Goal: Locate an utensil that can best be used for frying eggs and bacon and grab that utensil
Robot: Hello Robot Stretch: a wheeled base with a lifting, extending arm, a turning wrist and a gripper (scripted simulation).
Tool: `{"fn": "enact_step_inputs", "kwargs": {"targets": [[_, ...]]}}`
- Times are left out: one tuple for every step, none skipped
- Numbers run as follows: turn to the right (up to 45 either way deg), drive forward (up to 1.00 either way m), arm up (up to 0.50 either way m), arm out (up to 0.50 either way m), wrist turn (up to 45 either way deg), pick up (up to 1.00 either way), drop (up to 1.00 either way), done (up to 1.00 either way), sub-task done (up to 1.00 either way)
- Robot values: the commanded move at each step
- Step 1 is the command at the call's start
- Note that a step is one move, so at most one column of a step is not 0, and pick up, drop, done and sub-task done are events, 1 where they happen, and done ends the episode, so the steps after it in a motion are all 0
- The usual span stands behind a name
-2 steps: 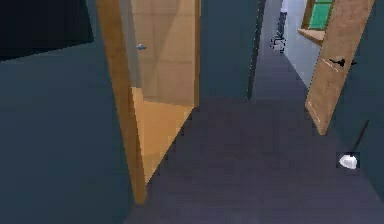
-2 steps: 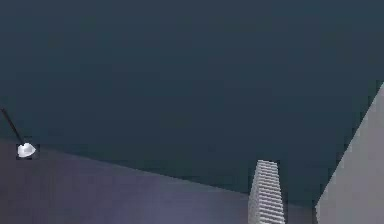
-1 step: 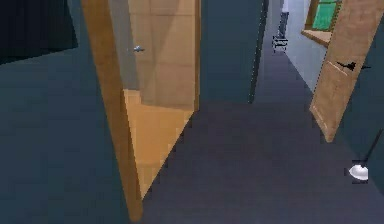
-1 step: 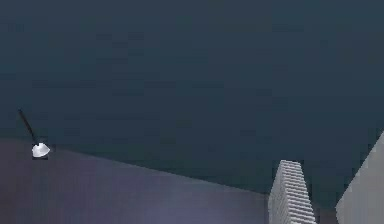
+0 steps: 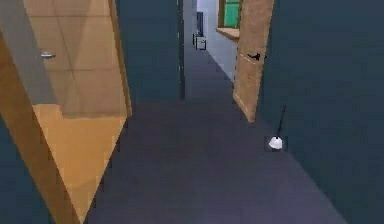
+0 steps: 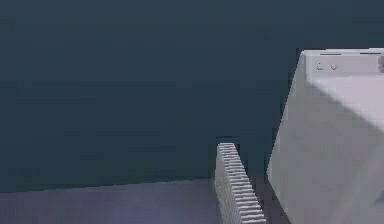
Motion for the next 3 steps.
{"fn": "enact_step_inputs", "kwargs": {"targets": [[0.0,1.0,0.0,0.0,0.0,0.0,0.0,0.0,0.0],[0.0,1.0,0.0,0.0,0.0,0.0,0.0,0.0,0.0],[3.0,0.0,0.0,0.0,0.0,0.0,0.0,0.0,0.0]]}}
